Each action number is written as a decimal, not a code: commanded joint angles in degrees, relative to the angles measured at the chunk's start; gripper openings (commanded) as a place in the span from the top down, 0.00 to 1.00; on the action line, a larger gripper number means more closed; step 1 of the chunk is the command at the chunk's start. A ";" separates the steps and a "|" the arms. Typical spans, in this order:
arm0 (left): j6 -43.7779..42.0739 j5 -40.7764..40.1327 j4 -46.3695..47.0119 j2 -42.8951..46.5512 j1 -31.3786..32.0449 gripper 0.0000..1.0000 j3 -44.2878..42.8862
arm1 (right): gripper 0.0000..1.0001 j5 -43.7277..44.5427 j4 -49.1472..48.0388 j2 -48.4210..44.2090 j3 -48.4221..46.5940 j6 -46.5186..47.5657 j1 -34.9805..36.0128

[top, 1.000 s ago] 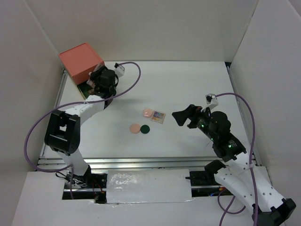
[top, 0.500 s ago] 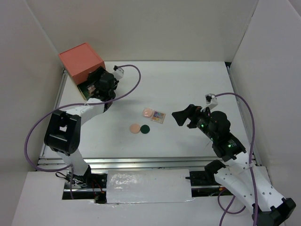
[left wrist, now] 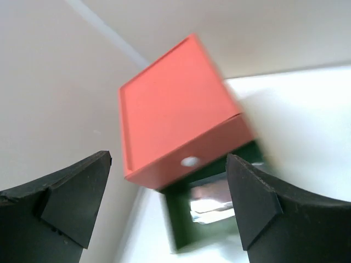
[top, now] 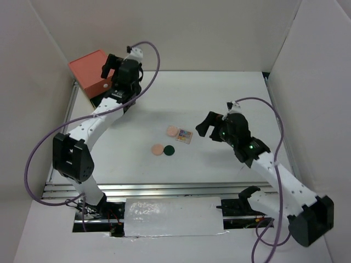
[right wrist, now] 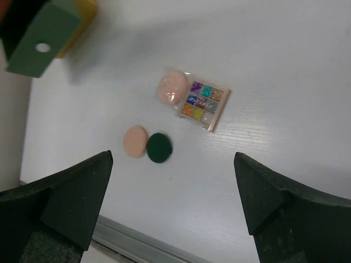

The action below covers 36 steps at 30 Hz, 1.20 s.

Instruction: Organize the makeup

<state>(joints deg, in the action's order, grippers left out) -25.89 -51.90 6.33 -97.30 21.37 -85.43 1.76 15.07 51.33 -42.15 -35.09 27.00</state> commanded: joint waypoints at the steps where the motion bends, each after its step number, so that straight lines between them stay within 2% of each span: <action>1: 31.69 -0.69 -24.63 2.37 3.24 0.01 -14.28 | 0.00 4.56 3.12 11.63 -6.00 -2.35 0.94; 2: 42.04 2.65 -34.09 3.94 3.24 0.01 -14.94 | 0.00 5.61 3.73 14.47 -7.41 -2.79 1.29; 4: 50.02 8.44 -36.81 7.19 3.33 0.01 -10.32 | 0.00 10.68 7.24 23.58 -12.67 -5.42 3.40; 5: 57.80 9.79 -38.04 11.21 3.59 0.01 -7.94 | 0.00 12.63 8.21 26.42 -14.69 -6.30 4.28; 6: 61.54 11.02 -38.58 13.43 3.68 0.01 -2.43 | 0.00 14.48 10.05 32.54 -18.46 -7.87 6.02; 8: 69.69 15.15 -38.84 19.39 3.86 0.01 3.14 | 0.00 18.36 12.25 38.55 -22.78 -10.16 7.44; 10: 72.55 18.57 -38.32 23.01 4.82 0.01 10.78 | 0.00 20.11 14.10 46.47 -28.15 -11.48 8.85; 15: 73.70 22.45 -40.07 34.96 7.55 0.01 22.73 | 0.00 21.01 16.30 59.29 -36.58 -13.16 9.56; 22: 71.42 20.43 -41.40 48.67 8.16 0.01 29.52 | 0.01 23.20 19.30 64.33 -40.73 -14.21 10.53; 28: 69.93 23.50 -38.58 48.61 8.25 0.01 31.29 | 0.02 20.04 17.89 64.95 -39.76 -13.69 10.53; 36: 69.40 25.71 -38.58 46.32 8.34 0.01 30.67 | 0.11 20.57 19.55 65.21 -38.62 -12.46 10.26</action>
<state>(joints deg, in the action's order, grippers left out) 44.73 -27.31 -34.33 -51.96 29.43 -54.08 21.63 32.05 115.85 -80.79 -47.90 36.99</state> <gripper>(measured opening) 0.994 0.904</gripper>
